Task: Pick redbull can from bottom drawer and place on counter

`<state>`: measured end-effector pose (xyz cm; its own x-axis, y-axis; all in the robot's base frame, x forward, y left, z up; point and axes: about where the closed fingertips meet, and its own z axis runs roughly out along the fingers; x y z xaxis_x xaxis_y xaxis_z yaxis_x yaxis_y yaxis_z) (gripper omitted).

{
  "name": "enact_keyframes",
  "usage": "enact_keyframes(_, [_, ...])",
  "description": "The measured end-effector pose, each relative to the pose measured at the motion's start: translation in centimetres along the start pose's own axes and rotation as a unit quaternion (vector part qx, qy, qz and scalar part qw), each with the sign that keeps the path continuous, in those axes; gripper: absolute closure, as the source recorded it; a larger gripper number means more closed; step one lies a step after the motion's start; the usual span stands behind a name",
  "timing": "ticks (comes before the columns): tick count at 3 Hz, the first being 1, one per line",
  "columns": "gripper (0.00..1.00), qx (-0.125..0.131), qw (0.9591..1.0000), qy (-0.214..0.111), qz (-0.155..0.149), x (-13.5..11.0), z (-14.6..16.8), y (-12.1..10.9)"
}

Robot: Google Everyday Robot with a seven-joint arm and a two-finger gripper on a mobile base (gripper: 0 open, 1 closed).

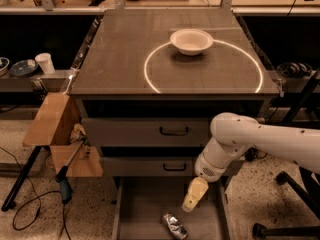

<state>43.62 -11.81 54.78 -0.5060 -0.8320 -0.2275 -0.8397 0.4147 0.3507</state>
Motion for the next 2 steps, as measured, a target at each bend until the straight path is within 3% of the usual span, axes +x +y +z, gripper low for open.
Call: enact_keyframes(2, [0.00, 0.001, 0.9981, -0.010, 0.061, 2.1, 4.1, -1.4])
